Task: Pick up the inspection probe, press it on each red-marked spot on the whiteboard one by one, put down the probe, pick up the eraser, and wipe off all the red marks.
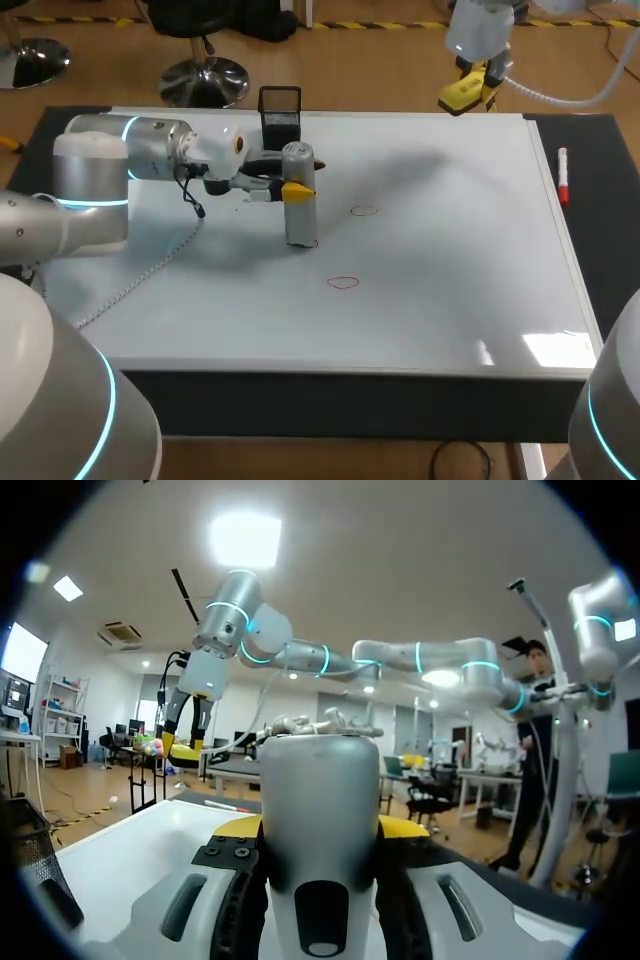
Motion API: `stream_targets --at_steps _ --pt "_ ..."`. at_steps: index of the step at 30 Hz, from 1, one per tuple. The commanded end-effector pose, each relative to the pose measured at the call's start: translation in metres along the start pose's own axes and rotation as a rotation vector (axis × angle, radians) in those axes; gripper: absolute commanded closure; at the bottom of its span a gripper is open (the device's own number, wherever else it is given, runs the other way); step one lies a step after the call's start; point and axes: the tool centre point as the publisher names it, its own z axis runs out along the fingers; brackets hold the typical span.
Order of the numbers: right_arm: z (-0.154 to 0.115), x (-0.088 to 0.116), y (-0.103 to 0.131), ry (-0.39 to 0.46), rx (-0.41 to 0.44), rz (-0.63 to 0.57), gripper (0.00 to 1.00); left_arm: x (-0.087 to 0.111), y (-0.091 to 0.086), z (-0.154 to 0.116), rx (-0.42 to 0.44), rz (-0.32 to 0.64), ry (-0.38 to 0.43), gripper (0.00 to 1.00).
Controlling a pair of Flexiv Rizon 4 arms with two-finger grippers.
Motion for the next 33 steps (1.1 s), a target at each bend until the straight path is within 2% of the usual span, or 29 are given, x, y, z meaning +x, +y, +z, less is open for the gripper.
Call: stream_targets --at_steps 1,7,14,22,33 --pt "-0.001 0.000 -0.001 0.003 0.002 -0.002 1.00 0.002 -0.007 -0.001 0.007 0.014 -0.026 1.00" --pt "-0.001 0.000 -0.001 0.003 0.002 -0.002 1.00 -0.004 -0.028 -0.011 0.020 0.028 -0.060 1.00" --pt "-0.001 0.000 -0.001 0.003 0.002 -0.002 1.00 -0.024 -0.042 -0.045 0.015 0.061 -0.140 1.00" --pt "-0.001 0.000 -0.001 0.003 0.002 -0.002 1.00 -0.054 -0.065 -0.093 -0.001 0.116 -0.242 1.00" --pt "-0.001 0.000 -0.001 0.003 0.002 -0.002 1.00 -0.108 -0.077 -0.150 -0.028 0.125 -0.358 1.00"
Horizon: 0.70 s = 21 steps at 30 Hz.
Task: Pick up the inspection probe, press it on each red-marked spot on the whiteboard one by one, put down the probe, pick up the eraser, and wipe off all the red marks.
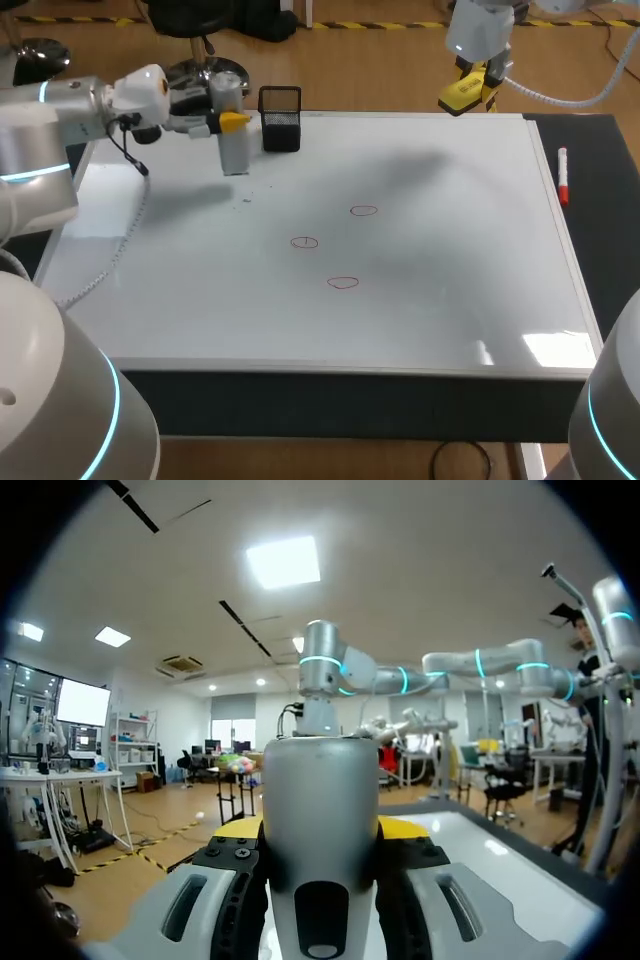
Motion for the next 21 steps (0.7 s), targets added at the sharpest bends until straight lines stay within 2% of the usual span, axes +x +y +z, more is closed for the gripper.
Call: stream_targets --at_steps 1,5,11,21 --pt "-0.001 0.000 -0.001 0.003 0.002 -0.002 1.00 -0.020 -0.002 -0.007 -0.008 -0.005 0.006 1.00" --pt "-0.001 0.000 -0.001 0.003 0.002 -0.002 1.00 -0.037 0.000 -0.015 -0.007 -0.009 -0.010 1.00" --pt "-0.001 0.000 -0.001 0.003 0.002 -0.002 1.00 -0.047 0.005 -0.023 0.013 -0.014 -0.019 1.00" --pt "-0.001 0.000 -0.001 0.003 0.002 -0.002 1.00 -0.048 0.002 -0.030 -0.002 -0.025 -0.052 1.00"
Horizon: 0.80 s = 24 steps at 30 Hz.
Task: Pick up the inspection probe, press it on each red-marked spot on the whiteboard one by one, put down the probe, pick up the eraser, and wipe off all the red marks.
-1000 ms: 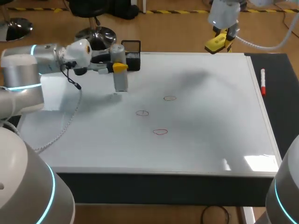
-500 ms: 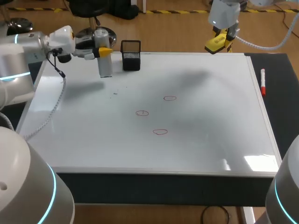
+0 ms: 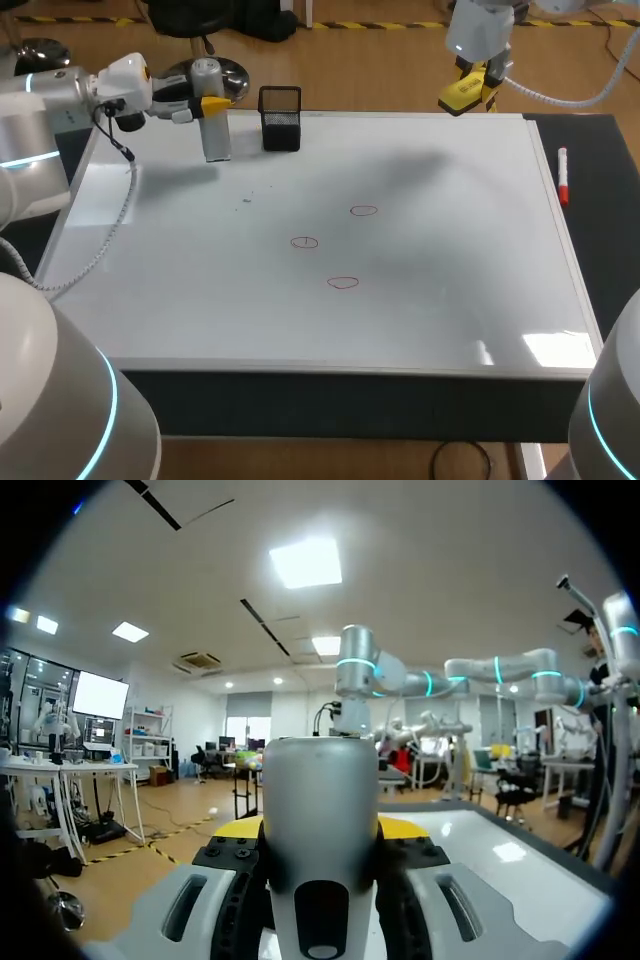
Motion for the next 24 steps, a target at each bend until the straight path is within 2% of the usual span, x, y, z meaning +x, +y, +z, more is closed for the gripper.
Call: stream_targets --at_steps 1,24 --pt "-0.0012 0.0003 -0.0007 0.003 0.002 -0.002 1.00 0.0028 -0.0059 -0.0015 -0.008 0.004 -0.010 1.00" --pt "0.0003 -0.0023 0.0043 0.016 0.012 -0.014 1.00 0.0028 -0.0059 -0.0015 -0.008 0.004 -0.010 1.00"
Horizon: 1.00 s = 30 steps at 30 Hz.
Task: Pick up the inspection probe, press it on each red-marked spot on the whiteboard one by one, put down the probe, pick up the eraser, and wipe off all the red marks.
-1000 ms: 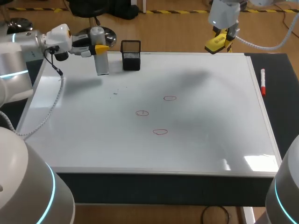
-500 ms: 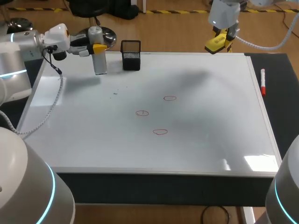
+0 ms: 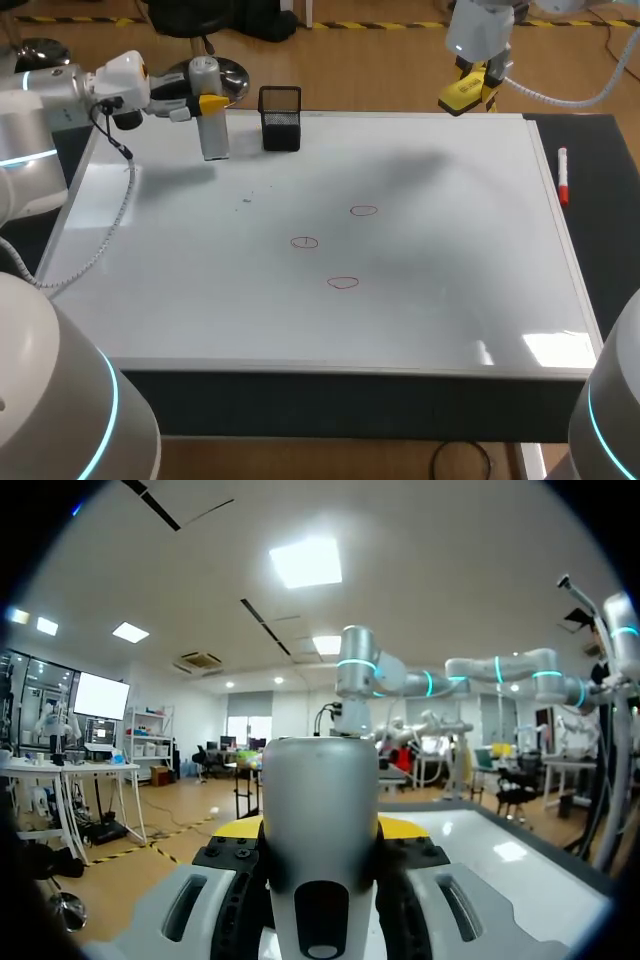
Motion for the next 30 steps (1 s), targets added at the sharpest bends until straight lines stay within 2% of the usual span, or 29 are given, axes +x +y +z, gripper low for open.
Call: stream_targets --at_steps 1,9,13,20,30 --pt "0.001 -0.002 0.007 0.014 0.012 -0.012 1.00 0.002 -0.002 0.000 -0.003 0.001 -0.006 1.00" --pt "0.005 0.009 0.042 0.007 0.006 -0.056 1.00 0.002 -0.002 0.000 -0.003 0.001 -0.006 1.00" --pt "0.001 0.014 0.060 -0.002 0.004 -0.132 1.00 0.002 -0.002 0.000 -0.003 0.001 -0.006 1.00" --pt "-0.009 0.019 0.111 -0.005 -0.013 -0.254 1.00 0.002 -0.002 0.000 -0.003 0.001 -0.006 1.00" --pt "-0.008 0.020 0.192 0.023 -0.024 -0.392 1.00 0.002 -0.002 0.000 -0.003 0.001 -0.006 1.00"
